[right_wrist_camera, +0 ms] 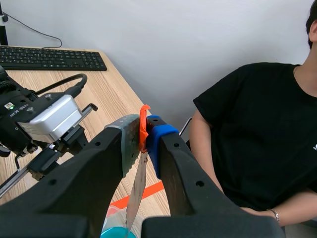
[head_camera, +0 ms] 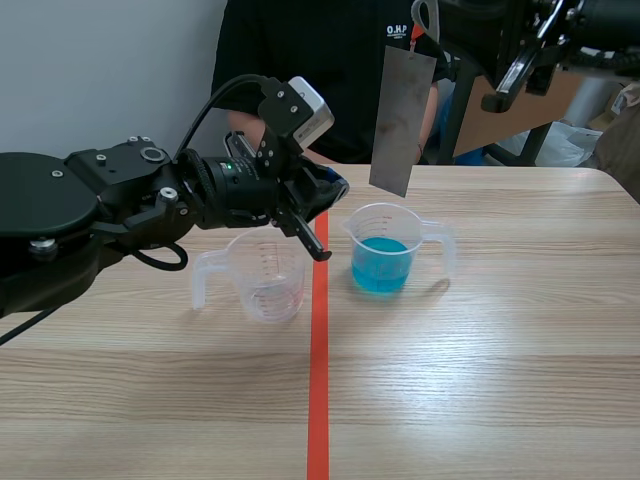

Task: Do the redox reaction experiment.
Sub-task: 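Raise the plate and point at it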

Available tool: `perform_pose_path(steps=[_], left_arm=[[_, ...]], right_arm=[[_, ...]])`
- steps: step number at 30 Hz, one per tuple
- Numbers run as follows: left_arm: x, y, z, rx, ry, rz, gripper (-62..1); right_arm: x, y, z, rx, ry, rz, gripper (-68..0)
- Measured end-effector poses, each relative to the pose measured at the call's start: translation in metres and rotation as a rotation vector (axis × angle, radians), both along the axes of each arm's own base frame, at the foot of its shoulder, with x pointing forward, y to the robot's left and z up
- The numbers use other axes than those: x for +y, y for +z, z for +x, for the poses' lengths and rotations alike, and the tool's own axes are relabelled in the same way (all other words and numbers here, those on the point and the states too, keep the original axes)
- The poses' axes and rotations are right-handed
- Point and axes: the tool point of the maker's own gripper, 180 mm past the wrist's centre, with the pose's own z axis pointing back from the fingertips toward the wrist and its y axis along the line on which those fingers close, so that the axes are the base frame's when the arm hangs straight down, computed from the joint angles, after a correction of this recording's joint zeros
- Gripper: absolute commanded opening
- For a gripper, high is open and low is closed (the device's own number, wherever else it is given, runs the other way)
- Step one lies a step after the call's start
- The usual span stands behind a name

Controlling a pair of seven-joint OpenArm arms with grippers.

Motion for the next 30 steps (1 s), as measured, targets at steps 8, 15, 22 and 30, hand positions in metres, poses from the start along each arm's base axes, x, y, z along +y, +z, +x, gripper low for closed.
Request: perform_pose_path(steps=[8,15,22,30], left_arm=[[-0.006,-0.012,0.006,0.029,0.035,-0.010,-57.5],[-0.011,-0.007,0.010,0.012,0.052,-0.030,-57.5],[-0.017,0.001,0.015,-0.007,0.065,-0.046,-57.5],[-0.016,0.000,0.015,-0.006,0.065,-0.045,-57.5]], right_arm=[[0.000,0.000,0.000,0.000,0.000,0.000,-66.0],[0.000,0.000,0.000,0.000,0.000,0.000,-66.0],[0.000,0.000,0.000,0.000,0.000,0.000,-66.0],[0.000,0.000,0.000,0.000,0.000,0.000,-66.0]])
